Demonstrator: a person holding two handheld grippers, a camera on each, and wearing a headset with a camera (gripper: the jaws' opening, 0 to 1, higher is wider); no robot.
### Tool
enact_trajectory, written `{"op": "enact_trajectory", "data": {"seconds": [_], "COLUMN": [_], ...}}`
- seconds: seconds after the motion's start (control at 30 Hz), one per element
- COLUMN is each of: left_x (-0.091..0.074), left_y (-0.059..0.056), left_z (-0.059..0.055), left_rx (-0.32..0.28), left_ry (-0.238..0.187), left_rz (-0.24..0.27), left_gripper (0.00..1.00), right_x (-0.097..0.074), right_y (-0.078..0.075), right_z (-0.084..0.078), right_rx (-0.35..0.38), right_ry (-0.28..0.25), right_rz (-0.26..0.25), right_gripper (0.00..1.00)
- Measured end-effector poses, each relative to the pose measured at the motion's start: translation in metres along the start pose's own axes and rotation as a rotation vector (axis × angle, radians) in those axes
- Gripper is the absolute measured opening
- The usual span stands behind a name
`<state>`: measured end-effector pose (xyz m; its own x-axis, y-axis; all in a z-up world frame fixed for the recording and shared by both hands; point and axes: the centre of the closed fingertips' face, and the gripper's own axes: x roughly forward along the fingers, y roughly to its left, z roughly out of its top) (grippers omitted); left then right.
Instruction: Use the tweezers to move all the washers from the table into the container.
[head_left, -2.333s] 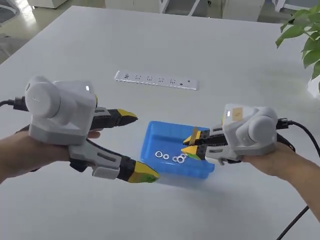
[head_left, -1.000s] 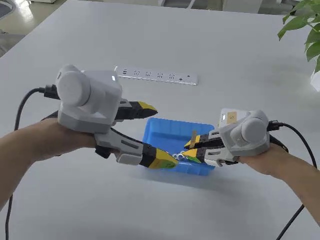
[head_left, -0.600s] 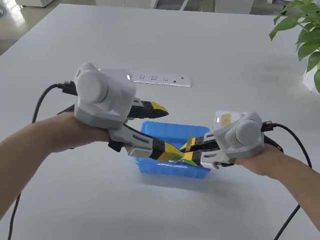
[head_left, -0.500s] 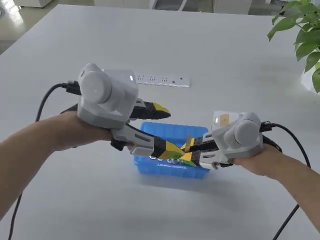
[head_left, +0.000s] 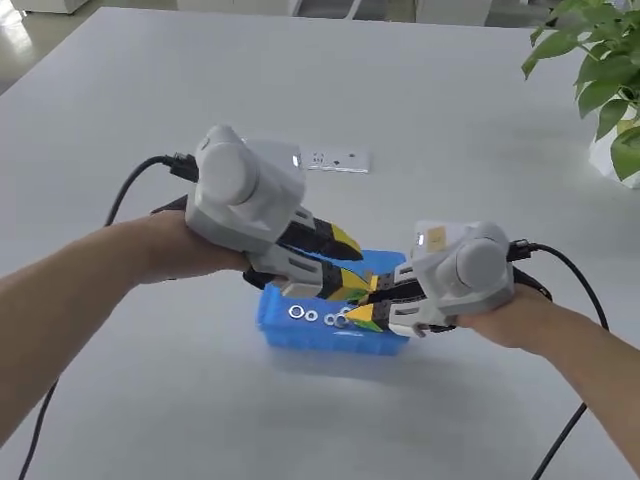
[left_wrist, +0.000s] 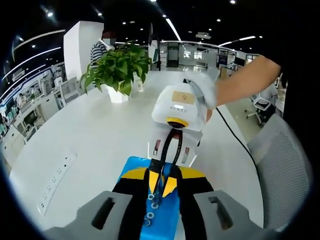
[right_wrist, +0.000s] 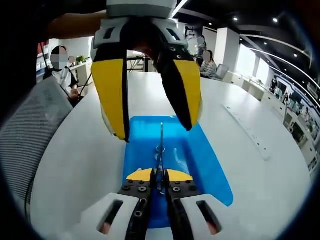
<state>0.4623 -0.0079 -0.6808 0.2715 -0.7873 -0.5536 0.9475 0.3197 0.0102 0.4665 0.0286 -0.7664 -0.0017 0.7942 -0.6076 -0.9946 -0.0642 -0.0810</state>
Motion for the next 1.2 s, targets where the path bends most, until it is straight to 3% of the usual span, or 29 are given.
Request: {"op": "enact_trajectory", "data": {"seconds": [0.4, 0.77, 1.2], "left_x": [0.01, 0.006, -0.008], "left_y": [-0.004, -0.002, -0.003], "left_z": [-0.003, -0.003, 0.005], "left_rx": [0.051, 0.079, 0.103], "left_ry": [0.019, 0.031, 0.036], "left_rz": [-0.032, -0.033, -0.044], "left_gripper": [0.07, 0.05, 0.05], "right_x": [0.0, 0.0, -0.007], "right_y": [0.001, 0.0, 0.006], "right_z": [-0.001, 0.001, 0.01], "right_rx": [-0.006, -0.004, -0.006], "right_ry": [0.003, 0.013, 0.012], "right_rz": [0.01, 0.005, -0.002], "right_gripper": [0.1, 0.12, 0.16]}}
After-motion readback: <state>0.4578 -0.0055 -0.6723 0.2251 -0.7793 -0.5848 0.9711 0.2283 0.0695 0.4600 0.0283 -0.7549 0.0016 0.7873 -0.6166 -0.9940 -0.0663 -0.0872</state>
